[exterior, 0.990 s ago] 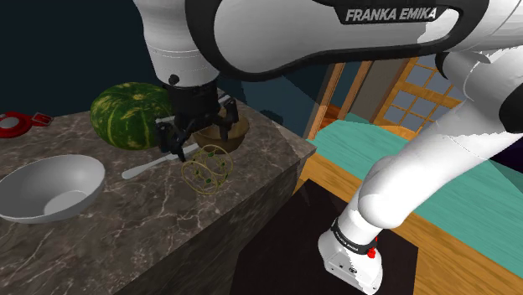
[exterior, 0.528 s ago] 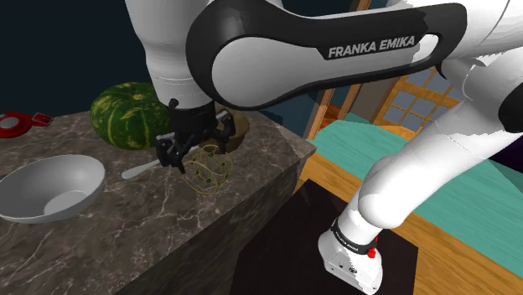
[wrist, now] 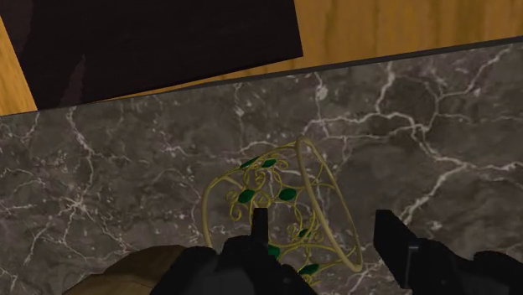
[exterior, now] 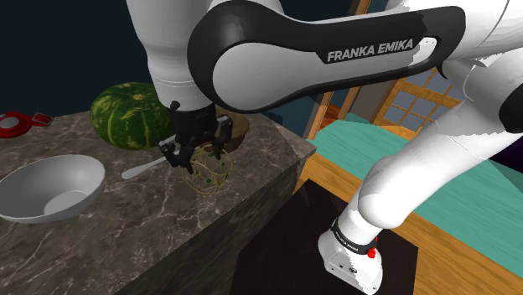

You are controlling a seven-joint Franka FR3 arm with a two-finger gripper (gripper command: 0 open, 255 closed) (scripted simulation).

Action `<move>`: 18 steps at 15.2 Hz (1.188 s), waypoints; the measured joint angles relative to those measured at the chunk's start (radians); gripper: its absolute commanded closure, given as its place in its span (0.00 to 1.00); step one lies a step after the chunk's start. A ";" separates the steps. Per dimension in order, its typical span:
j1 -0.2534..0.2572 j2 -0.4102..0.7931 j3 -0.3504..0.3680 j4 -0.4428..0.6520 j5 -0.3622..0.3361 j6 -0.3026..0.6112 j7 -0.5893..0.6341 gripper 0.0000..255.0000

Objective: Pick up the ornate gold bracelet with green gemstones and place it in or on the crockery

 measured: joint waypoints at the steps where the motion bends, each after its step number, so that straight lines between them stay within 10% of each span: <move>1: 0.000 0.000 0.000 0.000 0.000 0.000 0.000 1.00; 8: 0.001 -0.001 0.001 0.001 0.001 0.001 0.001 1.00; 9: 0.001 -0.001 0.002 0.002 0.001 0.001 0.001 0.00; 14: 0.058 -0.397 0.191 -0.370 -0.261 0.300 0.223 0.00; 18: 0.041 -0.491 0.254 -0.496 -0.364 0.427 0.314 0.00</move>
